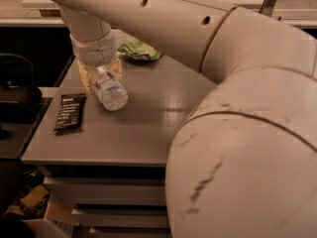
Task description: Move blue plastic bottle near rxbar chocolate
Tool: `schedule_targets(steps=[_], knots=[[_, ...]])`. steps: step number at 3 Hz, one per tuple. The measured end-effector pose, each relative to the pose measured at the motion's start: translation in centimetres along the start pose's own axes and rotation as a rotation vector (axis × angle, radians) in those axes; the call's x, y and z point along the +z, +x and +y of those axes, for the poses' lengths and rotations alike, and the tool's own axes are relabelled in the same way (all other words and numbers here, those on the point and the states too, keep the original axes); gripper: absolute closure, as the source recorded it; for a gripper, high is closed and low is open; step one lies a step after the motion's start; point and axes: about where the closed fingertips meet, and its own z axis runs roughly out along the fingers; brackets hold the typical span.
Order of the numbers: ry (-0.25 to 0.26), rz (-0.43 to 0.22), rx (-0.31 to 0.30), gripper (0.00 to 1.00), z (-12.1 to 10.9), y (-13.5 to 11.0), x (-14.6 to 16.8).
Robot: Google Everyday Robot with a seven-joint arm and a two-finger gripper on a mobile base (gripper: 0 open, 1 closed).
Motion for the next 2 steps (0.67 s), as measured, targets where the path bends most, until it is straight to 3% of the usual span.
schedule_targets(steps=[2], knots=[[-0.006,0.004,-0.010,0.36,0.87,-0.23,0.17]])
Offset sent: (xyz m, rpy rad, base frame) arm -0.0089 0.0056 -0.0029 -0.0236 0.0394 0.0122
